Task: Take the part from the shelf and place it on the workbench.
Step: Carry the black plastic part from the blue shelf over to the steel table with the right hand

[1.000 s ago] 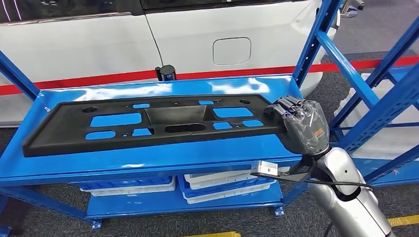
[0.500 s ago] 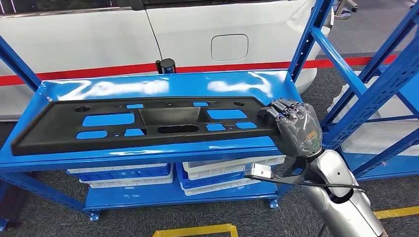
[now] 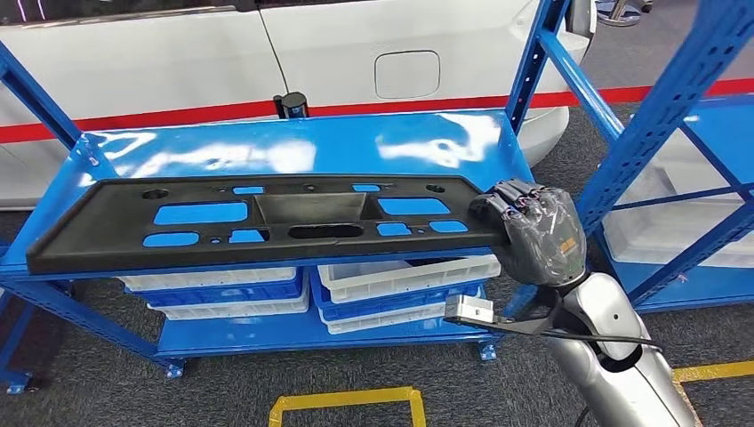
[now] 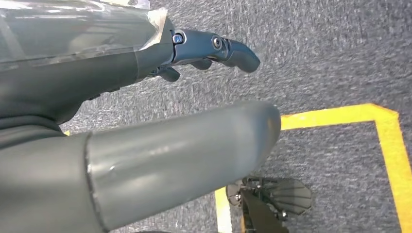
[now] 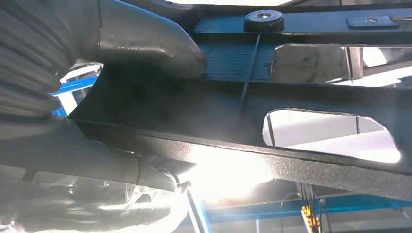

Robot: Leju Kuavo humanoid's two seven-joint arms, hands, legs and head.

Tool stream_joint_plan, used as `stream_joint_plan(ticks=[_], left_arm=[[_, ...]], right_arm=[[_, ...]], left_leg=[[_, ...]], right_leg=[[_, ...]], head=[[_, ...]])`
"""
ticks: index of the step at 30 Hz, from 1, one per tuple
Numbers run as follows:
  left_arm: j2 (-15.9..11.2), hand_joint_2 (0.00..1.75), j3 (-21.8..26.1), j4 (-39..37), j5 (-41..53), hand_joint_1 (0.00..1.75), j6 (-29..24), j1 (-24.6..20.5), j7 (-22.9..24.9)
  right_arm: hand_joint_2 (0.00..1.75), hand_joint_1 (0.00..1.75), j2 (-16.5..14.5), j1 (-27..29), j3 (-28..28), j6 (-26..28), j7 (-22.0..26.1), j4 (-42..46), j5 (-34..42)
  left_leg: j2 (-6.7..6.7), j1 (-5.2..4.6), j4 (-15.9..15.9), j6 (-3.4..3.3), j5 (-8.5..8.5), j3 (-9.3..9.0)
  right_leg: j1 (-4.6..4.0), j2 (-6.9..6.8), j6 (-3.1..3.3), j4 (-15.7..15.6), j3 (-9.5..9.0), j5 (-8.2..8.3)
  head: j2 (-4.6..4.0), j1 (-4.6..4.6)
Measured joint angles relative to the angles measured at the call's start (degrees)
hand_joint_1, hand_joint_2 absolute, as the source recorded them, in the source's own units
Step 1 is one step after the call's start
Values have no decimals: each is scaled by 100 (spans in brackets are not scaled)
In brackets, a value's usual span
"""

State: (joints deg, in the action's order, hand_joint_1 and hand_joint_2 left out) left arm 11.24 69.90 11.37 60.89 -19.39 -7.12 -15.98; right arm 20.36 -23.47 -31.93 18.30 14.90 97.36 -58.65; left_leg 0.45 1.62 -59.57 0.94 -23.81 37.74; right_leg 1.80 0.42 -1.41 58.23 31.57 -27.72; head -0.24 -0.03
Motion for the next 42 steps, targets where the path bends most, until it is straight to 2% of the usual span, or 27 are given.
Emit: stream_joint_plan(ticks=[1, 3, 4, 5, 6, 9, 10, 12, 14, 16, 18, 19, 20, 21, 22, 24, 26, 29, 30, 32, 34, 35, 36, 37, 39, 40, 42], left_arm=[[1, 0, 11, 0, -11, 0, 0, 3, -8], [-2, 0, 21, 0, -24, 0, 1, 4, -18], [-3, 0, 23, 0, -26, 0, 2, 4, -19], [-6, 0, 26, 0, -26, 0, 2, 5, -19], [-7, 0, 28, 0, -26, 0, 3, 4, -19], [-17, 0, 30, 2, -26, 0, 5, -8, -19], [-21, 0, 30, 3, -26, 0, 5, -16, -21], [-30, 0, 32, 4, -26, 0, 5, -24, -26], [-25, 0, 34, 3, -28, 0, 4, -25, -28], [-21, 0, 35, 3, -33, 0, 3, -28, -28], [-18, 0, 36, 3, -37, 0, 3, -29, -28], [-13, 0, 37, 3, -37, 0, 3, -26, -28], [-7, 0, 37, 2, -37, 0, 4, -24, -28], [-1, 0, 37, 2, -37, 0, 5, -21, -28], [5, 0, 37, 2, -37, 0, 7, -20, -28], [5, 0, 36, 3, -35, 0, 8, -22, -25], [0, 0, 35, 4, -35, 0, 8, -22, -17], [2, 0, 36, 4, -35, 0, 8, -12, -8], [-1, 0, 37, 4, -35, 0, 10, -9, -8], [-3, 0, 35, 4, -34, 0, 15, -6, -8], [-2, 0, 34, 4, -33, 0, 20, -5, -8], [-3, 0, 34, 4, -33, 0, 20, -5, -8], [-3, 0, 34, 4, -33, 0, 20, -5, -8], [-4, 0, 34, 4, -32, 0, 20, -5, -8], [-10, 0, 34, 5, -28, 0, 20, -13, -8], [-13, 0, 34, 5, -25, 0, 19, -20, -7], [-19, 0, 33, 5, -21, 0, 18, -30, -6]], right_arm=[[175, 175, -26, -8, -1, 4, 14, -2, -10], [175, 175, -74, -14, -4, 14, 28, -10, -47], [175, 175, -94, -11, -6, 17, 29, -18, -71], [175, 175, -110, -7, -8, 21, 28, -26, -94], [175, 175, -122, -4, -9, 24, 28, -31, -114], [175, 175, -144, -3, -6, 32, 27, -33, -138], [175, 175, -149, -3, -4, 34, 27, -34, -140], [175, 175, -162, -3, -3, 39, 26, -38, -141], [175, 175, -174, 0, 3, 43, 22, -40, -144], [175, 175, -179, 1, 11, 45, 12, -40, -166], [175, 175, -191, 18, 8, 43, -12, -40, -226], [175, 175, -203, 39, 6, 38, -29, -40, -267], [175, 175, -217, 62, 4, 30, -48, -40, -307], [175, 175, -232, 80, 4, 21, -63, -40, -339], [175, 175, -247, 91, 4, 14, -75, -39, -366], [175, 175, -274, 94, 9, 4, -88, -25, -396], [175, 175, -302, 106, 28, -4, -96, 6, -410], [175, 175, -328, 122, 58, -9, -106, 32, -416], [175, 175, -338, 121, 63, -10, -108, 37, -416], [175, 175, -356, 126, 73, -10, -109, 46, -417], [175, 175, -366, 150, 79, -10, -109, 49, -419], [175, 175, -368, 167, 81, -9, -108, 49, -421], [175, 175, -370, 184, 82, -7, -107, 49, -427], [175, 175, -372, 196, 85, -3, -104, 49, -436], [175, 175, -377, 205, 95, 8, -92, 49, -459], [175, 175, -380, 205, 102, 13, -86, 49, -471], [175, 175, -389, 208, 112, 19, -80, 50, -487]], left_leg=[[-4, 8, -251, 13, -206, 107], [-16, 5, -1016, 20, -701, 391], [-24, 0, -1337, 12, -859, 490], [-30, -9, -1483, -12, -919, 496], [-34, -26, -1394, -53, -875, 378], [-43, -127, -296, -275, -562, -404], [-39, -165, -40, -332, -513, -566], [-24, -213, 92, -388, -466, -619], [-10, -205, 192, -416, -347, -620], [15, -166, 309, -439, -199, -596], [27, -154, 335, -443, -98, -494], [30, -150, 333, -427, -57, -431], [33, -145, 330, -409, -16, -373], [34, -136, 325, -385, 21, -322], [35, -121, 314, -357, 53, -279], [34, -106, 259, -291, 94, -202], [32, -113, 203, -218, 124, -145], [23, -92, 183, -110, 165, -94], [15, -75, 102, -80, 79, -48], [-4, -52, -402, -29, -326, 157], [-12, -48, -1164, 5, -769, 417], [-14, -48, -1403, 8, -873, 470], [-18, -49, -1424, -1, -869, 412], [-25, -50, -1209, -23, -771, 230], [-58, -59, -399, -94, -521, -319], [-71, -74, -73, -130, -444, -521], [-81, -115, 168, -186, -413, -641]], right_leg=[[-4, -4, 61, -2, 43, 40], [-50, -9, 143, 0, 142, 113], [-78, -11, 165, 1, 192, 149], [-108, -11, 176, 2, 240, 184], [-137, -9, 182, 2, 282, 218], [-206, -3, 171, 1, 351, 303], [-209, -8, 152, 1, 361, 324], [-202, -26, 84, -14, 374, 376], [-200, -37, 27, -10, 407, 396], [-211, -36, 31, 278, 556, 187], [-170, -36, 48, 1006, 839, -229], [-144, -36, 28, 1361, 953, -396], [-117, -37, -15, 1549, 974, -487], [-88, -39, -76, 1500, 872, -489], [-57, -42, -148, 1207, 646, -412], [-4, -51, -253, 344, 84, -227], [-7, -42, -209, -96, -155, -139], [-23, -27, -45, -86, -105, -60], [-11, -29, 10, -85, -82, -23], [2, -36, 106, -88, -14, 53], [-25, -38, 142, -82, 68, 111], [-39, -38, 142, -79, 107, 138], [-49, -37, 138, -75, 141, 163], [-56, -34, 130, -72, 168, 186], [-69, -25, 97, -69, 201, 225], [-80, -23, 73, -68, 213, 244], [-89, -26, 6, -75, 235, 287]], head=[[0, -27], [0, -78], [0, -93], [0, -102], [0, -106], [0, -109], [0, -101], [0, -95], [0, -112], [0, -93], [0, -43], [0, -23], [0, -9], [0, -2], [0, 5], [0, 34], [0, 52], [0, 19], [0, 4], [0, -45], [0, -83], [0, -89], [0, -92], [0, -98], [0, -126], [0, -132], [0, -139]])
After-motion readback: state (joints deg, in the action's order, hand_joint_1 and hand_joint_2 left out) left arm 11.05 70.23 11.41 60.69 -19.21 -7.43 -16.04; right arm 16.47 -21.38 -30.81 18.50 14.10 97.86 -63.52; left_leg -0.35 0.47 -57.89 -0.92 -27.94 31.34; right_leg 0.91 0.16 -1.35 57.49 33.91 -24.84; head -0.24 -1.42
